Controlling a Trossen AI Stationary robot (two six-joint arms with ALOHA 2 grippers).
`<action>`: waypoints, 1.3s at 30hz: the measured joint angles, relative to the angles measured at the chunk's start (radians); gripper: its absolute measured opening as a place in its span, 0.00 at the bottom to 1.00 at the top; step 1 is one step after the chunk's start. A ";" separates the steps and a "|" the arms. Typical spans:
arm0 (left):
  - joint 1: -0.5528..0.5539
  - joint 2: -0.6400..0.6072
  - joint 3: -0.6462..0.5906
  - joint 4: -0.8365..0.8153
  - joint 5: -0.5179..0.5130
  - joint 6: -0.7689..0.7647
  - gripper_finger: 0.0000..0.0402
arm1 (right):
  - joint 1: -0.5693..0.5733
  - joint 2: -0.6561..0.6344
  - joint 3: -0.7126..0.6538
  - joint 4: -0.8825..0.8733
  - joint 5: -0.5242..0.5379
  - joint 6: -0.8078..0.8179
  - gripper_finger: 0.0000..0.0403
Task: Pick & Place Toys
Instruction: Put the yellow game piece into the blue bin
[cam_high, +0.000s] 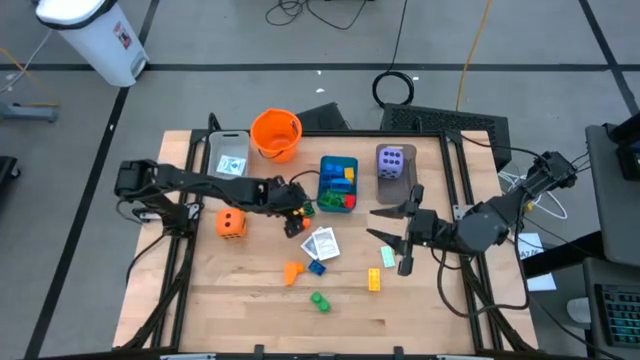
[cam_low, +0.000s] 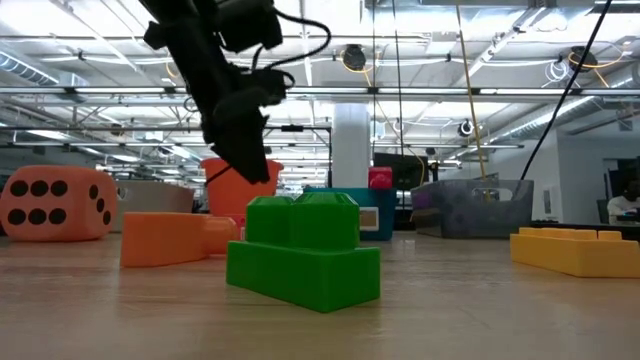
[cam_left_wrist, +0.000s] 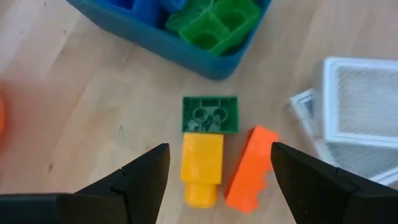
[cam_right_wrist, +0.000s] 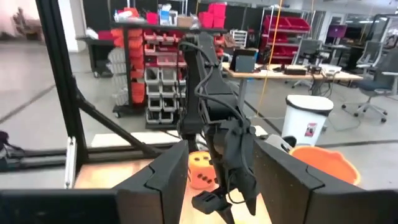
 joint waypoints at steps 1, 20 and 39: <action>0.002 0.010 0.000 0.001 0.002 0.004 0.70 | 0.000 0.000 0.000 -0.012 0.001 0.002 0.42; 0.083 0.114 0.001 0.021 0.090 0.093 0.70 | -0.055 0.000 0.000 -0.041 0.001 -0.023 0.42; 0.110 0.176 0.001 -0.022 0.141 0.083 0.70 | -0.068 0.001 -0.001 -0.078 0.001 -0.020 0.42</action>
